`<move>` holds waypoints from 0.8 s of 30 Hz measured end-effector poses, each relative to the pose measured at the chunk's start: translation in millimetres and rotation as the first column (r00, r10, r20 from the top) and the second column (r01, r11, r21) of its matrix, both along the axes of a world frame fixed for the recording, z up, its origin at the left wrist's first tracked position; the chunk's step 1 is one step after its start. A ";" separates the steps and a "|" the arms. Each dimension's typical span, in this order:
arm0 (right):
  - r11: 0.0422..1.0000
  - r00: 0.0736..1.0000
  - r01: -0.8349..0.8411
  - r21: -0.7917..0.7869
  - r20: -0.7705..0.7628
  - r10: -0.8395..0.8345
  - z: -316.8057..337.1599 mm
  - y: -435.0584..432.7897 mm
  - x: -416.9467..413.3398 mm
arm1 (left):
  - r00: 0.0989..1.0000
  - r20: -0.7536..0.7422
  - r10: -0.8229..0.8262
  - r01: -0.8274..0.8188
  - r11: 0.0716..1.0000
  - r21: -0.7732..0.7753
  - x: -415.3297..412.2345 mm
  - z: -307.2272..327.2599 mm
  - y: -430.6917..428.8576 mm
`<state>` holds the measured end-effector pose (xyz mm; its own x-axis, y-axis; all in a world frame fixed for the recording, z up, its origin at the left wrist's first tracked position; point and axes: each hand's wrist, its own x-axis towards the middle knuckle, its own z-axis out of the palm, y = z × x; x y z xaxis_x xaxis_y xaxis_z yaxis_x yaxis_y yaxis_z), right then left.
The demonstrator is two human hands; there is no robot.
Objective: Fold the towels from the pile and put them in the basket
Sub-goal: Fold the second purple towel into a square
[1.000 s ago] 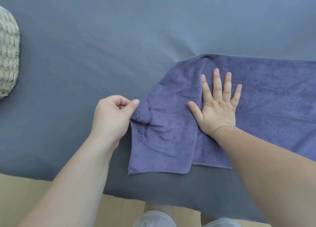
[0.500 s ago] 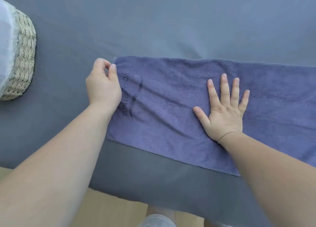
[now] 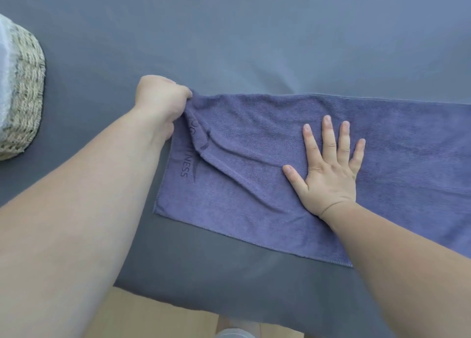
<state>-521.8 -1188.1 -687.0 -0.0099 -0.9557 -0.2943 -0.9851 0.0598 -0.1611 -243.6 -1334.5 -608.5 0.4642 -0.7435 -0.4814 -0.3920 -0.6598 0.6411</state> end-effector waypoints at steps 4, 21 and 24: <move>1.000 1.000 0.001 -0.007 0.000 -0.001 -1.7 0.8 -1.0 | 0.983 0.065 -0.173 0.185 0.930 -0.318 -0.3 6.6 11.4; 1.000 1.000 0.010 -0.023 -0.009 -0.010 -1.4 0.3 -0.9 | 0.870 0.404 -0.283 0.272 0.959 0.085 27.0 -16.7 148.7; 1.000 1.000 0.012 -0.018 -0.020 -0.012 2.7 -0.7 -0.1 | 0.849 0.434 -0.300 0.261 0.954 0.149 30.7 -14.2 163.2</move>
